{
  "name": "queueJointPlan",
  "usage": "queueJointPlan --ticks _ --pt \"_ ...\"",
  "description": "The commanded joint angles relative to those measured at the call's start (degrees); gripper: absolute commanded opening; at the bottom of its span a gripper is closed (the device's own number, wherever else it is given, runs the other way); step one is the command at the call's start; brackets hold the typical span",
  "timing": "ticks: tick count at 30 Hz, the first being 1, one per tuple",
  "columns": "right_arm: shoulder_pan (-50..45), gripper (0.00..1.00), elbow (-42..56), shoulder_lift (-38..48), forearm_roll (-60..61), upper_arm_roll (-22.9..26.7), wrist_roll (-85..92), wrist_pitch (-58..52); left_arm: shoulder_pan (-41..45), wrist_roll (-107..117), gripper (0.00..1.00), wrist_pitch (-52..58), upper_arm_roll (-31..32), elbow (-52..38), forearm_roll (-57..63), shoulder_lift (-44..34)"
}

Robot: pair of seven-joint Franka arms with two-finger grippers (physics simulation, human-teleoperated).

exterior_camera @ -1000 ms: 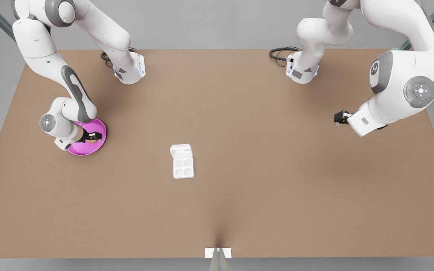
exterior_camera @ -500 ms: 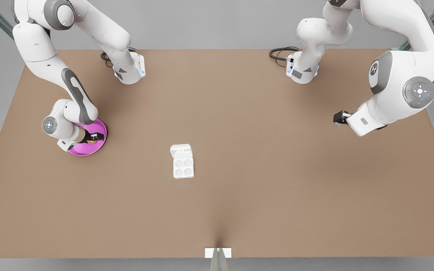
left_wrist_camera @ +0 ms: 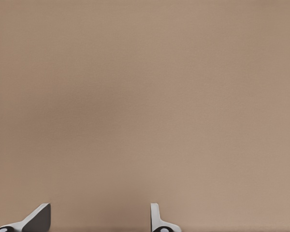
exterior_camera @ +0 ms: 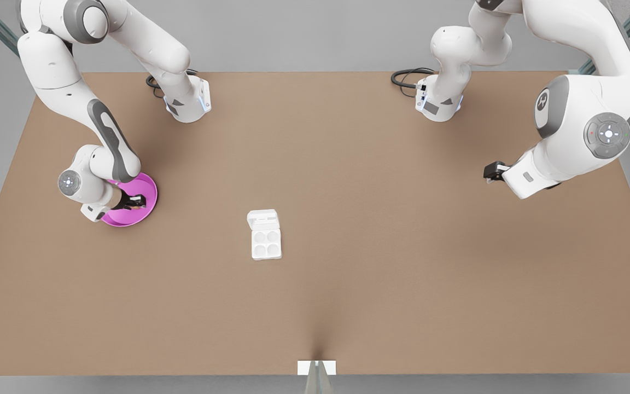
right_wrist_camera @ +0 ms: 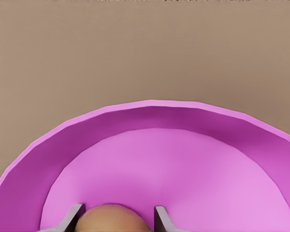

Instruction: Pack egg into the box and close the box lid

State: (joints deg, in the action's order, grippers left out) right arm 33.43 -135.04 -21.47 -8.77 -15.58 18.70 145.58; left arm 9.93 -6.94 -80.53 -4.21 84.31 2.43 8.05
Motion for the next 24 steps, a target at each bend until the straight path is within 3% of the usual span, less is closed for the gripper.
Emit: queueJointPlan --ticks 1,3,15,21,24 --pt "-0.03 0.47 0.13 0.03 -0.9 0.02 -0.95 -0.13 0.0 0.0 1.0 0.02 -0.01 -0.03 0.03 -0.06" --pt "-0.03 0.43 0.3 0.03 -0.9 -0.07 -1.3 -0.13 0.0 0.0 1.0 0.11 -0.01 -0.03 0.03 -0.06" --pt "-0.03 0.41 3.02 0.29 -0.81 -0.42 -1.21 -3.81 0.0 0.08 1.0 0.02 -0.01 -0.03 0.03 -0.06" --pt "-1.43 0.41 18.13 0.03 -0.46 -7.0 -8.93 -23.5 0.0 0.08 1.0 0.02 0.08 -0.03 -0.24 0.03" --pt "-12.07 0.4 23.94 -3.48 -0.46 -7.01 -21.51 -24.38 0.0 0.08 1.0 0.11 0.08 -0.03 -0.24 0.03"
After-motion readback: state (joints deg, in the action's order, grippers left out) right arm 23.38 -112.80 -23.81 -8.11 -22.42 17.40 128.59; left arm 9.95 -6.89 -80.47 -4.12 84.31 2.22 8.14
